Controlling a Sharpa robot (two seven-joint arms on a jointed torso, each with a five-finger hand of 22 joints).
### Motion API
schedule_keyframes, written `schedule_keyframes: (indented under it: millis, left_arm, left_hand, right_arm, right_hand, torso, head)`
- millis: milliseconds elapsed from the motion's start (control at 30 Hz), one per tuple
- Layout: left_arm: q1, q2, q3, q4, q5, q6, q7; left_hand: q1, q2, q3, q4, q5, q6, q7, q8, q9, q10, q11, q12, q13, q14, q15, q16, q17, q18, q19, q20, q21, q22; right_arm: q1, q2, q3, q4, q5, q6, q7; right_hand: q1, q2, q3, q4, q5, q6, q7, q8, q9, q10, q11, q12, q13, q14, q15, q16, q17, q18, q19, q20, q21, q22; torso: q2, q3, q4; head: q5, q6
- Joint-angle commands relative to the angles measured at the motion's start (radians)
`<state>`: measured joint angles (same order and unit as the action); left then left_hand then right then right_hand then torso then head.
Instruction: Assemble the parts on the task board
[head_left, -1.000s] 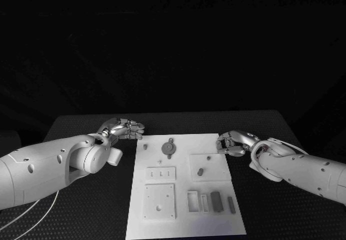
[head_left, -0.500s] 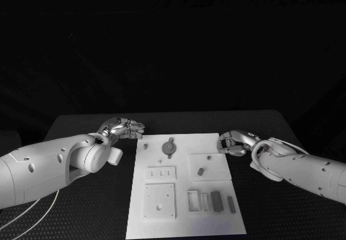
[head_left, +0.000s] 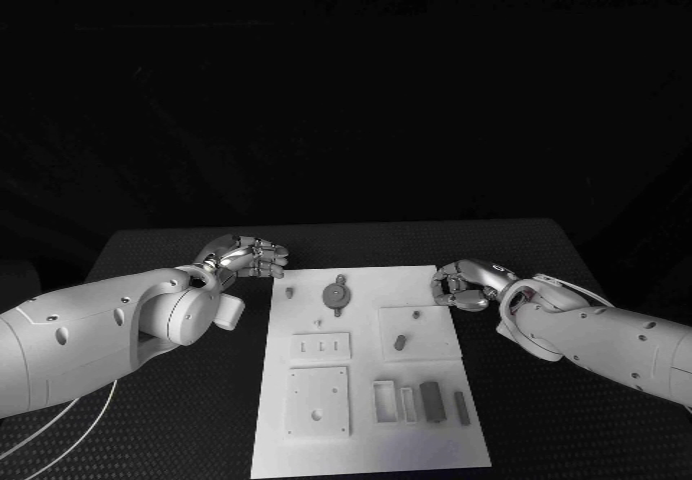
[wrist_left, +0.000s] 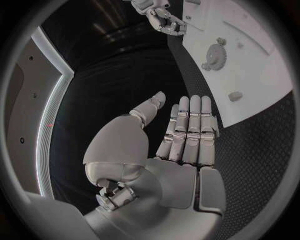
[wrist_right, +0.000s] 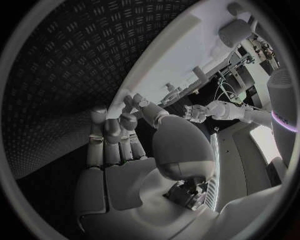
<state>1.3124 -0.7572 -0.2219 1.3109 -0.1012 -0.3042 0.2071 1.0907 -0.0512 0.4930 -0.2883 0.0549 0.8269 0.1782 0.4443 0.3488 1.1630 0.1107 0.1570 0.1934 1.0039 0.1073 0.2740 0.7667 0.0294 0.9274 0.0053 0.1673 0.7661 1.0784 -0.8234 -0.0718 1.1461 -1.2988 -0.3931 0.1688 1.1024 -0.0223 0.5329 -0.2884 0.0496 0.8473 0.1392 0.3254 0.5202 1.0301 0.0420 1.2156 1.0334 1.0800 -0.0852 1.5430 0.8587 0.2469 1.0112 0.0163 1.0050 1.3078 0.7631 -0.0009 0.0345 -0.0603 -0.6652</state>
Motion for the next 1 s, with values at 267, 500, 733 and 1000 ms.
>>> schedule_keyframes:
  millis: [267,500,733,1000]
  left_arm:
    - [0.001,0.000,0.001,0.003,-0.004,0.006,0.003]
    - [0.001,0.000,0.001,0.004,-0.004,0.007,0.003]
    - [0.001,-0.001,0.001,0.003,-0.004,0.006,0.002]
    - [0.001,0.001,0.001,-0.001,-0.013,0.011,0.001]
  left_hand:
    - [-0.007,0.000,0.001,0.001,0.002,-0.006,0.001,-0.005,0.001,-0.002,0.007,-0.007,0.001,-0.004,0.000,-0.007,0.002,0.004,-0.007,0.002,-0.007,0.001]
    - [-0.007,0.000,0.001,0.002,0.002,-0.006,0.001,-0.005,0.001,-0.002,0.007,-0.007,0.001,-0.004,0.000,-0.007,0.002,0.004,-0.007,0.002,-0.007,0.001]
    - [-0.007,0.000,0.001,0.002,0.002,-0.006,0.001,-0.005,0.001,-0.002,0.007,-0.008,0.002,-0.004,0.000,-0.007,0.002,0.004,-0.007,0.002,-0.007,0.001]
    - [-0.007,0.003,0.002,0.002,0.002,-0.002,0.000,-0.004,0.003,0.000,0.006,-0.008,0.002,-0.003,0.000,-0.007,0.003,0.004,-0.007,0.002,-0.006,0.002]
  right_arm:
    - [-0.001,0.004,0.000,-0.001,-0.014,-0.011,0.002]
    - [-0.001,0.006,0.000,0.002,-0.016,-0.026,-0.007]
    - [-0.001,0.007,0.000,0.003,-0.016,-0.039,-0.012]
    - [-0.001,0.011,0.003,0.021,0.004,-0.089,-0.027]
  right_hand:
    - [0.009,0.022,-0.007,-0.003,0.001,0.169,-0.038,0.011,0.008,-0.054,-0.047,0.004,-0.002,0.001,-0.019,0.004,-0.002,0.015,-0.003,-0.006,0.005,0.016]
    - [0.012,0.023,-0.013,-0.003,0.001,0.185,-0.047,0.023,0.020,-0.052,-0.055,0.005,-0.003,0.001,-0.025,0.005,-0.002,0.015,-0.002,-0.005,0.006,0.016]
    - [0.014,0.026,-0.013,-0.004,0.001,0.187,-0.049,0.026,0.025,-0.051,-0.058,0.005,-0.003,0.002,-0.027,0.006,-0.002,0.015,-0.001,-0.005,0.007,0.016]
    - [0.020,0.028,-0.014,-0.005,0.001,0.189,-0.052,0.029,0.030,-0.049,-0.060,0.007,-0.003,0.004,-0.030,0.007,-0.002,0.015,0.001,-0.007,0.007,0.015]
  torso:
    - [-0.001,-0.0003,0.0014]
    - [-0.001,0.0002,0.0002]
    - [-0.001,0.0008,0.0007]
    - [-0.001,0.0013,0.0005]
  head:
    - [-0.003,0.000]
    - [-0.002,0.001]
    - [-0.002,0.002]
    - [-0.003,0.004]
